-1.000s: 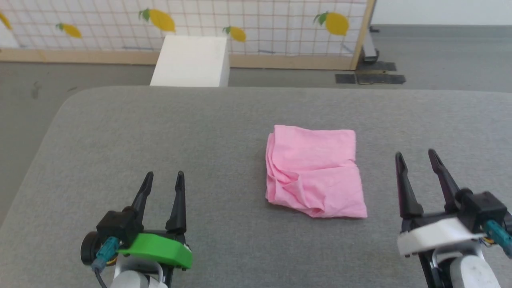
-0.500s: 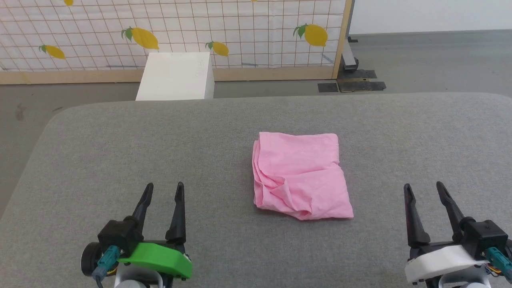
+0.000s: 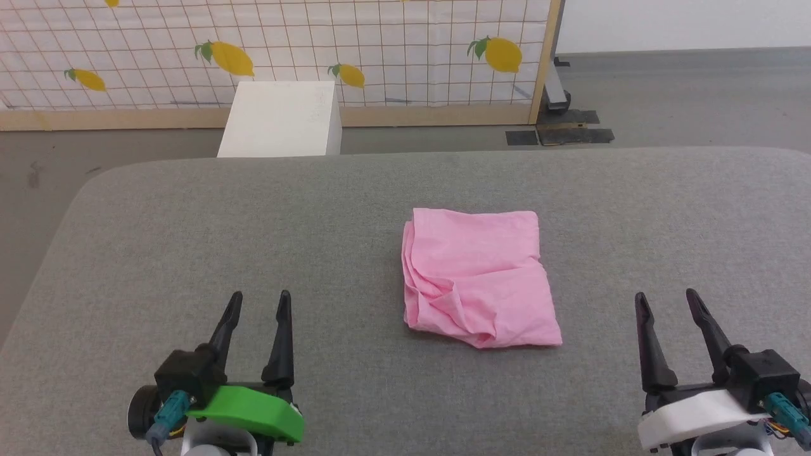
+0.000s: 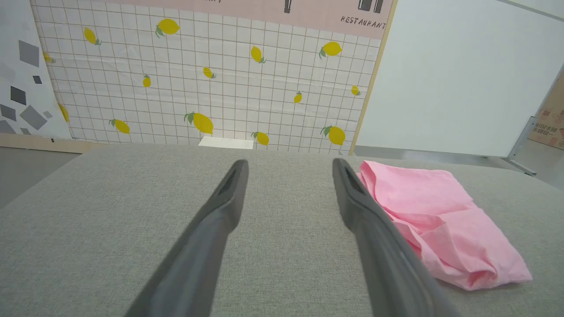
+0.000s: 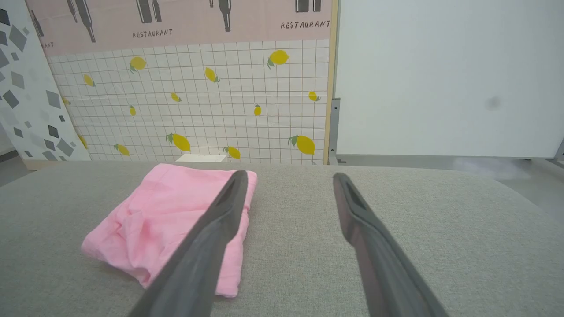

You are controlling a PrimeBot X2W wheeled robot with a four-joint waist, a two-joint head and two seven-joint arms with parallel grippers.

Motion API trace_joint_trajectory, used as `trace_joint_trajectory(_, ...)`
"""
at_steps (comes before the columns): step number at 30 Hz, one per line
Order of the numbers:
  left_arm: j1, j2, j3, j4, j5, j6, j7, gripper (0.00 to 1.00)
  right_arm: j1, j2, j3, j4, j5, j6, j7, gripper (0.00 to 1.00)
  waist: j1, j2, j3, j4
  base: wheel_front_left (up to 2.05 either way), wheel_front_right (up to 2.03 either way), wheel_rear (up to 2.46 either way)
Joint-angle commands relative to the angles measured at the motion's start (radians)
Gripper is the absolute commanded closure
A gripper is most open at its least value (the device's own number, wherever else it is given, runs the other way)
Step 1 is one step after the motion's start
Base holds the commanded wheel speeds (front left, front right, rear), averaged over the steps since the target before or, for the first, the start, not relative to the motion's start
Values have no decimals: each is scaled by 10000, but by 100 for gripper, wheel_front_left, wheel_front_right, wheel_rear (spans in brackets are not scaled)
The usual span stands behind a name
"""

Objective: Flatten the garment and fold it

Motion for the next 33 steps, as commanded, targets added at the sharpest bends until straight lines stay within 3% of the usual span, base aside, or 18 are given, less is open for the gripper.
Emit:
trace_joint_trajectory(1,149,-15,9,0,103,31,-38,0,150,25,-8,-16,28,-15,-7,0,0,0,14,8,0,0,0)
trace_joint_trajectory(13,70,-15,29,22,104,27,-38,0,79,25,-14,30,78,-15,-3,0,0,0,108,88,0,0,0)
trace_joint_trajectory(15,24,-15,21,-11,68,52,-38,0,-124,26,183,218,2243,-15,420,0,0,0,189,143,0,0,0)
trace_joint_trajectory(18,16,-15,20,-33,78,52,-38,0,-564,26,419,555,5383,-15,1688,0,0,0,280,182,0,0,0)
trace_joint_trajectory(21,-105,-15,70,-116,88,66,-38,0,-1182,26,186,942,7497,-15,3242,0,0,0,529,291,0,0,0)
trace_joint_trajectory(27,-420,-15,54,-287,206,42,-38,0,-2853,25,-1083,2824,9368,-15,6591,0,0,0,1053,651,0,0,0)
trace_joint_trajectory(33,-822,-15,-78,-365,203,18,-38,0,-4580,-95,-2283,5016,9165,-15,8941,0,0,0,1574,1213,0,0,0)
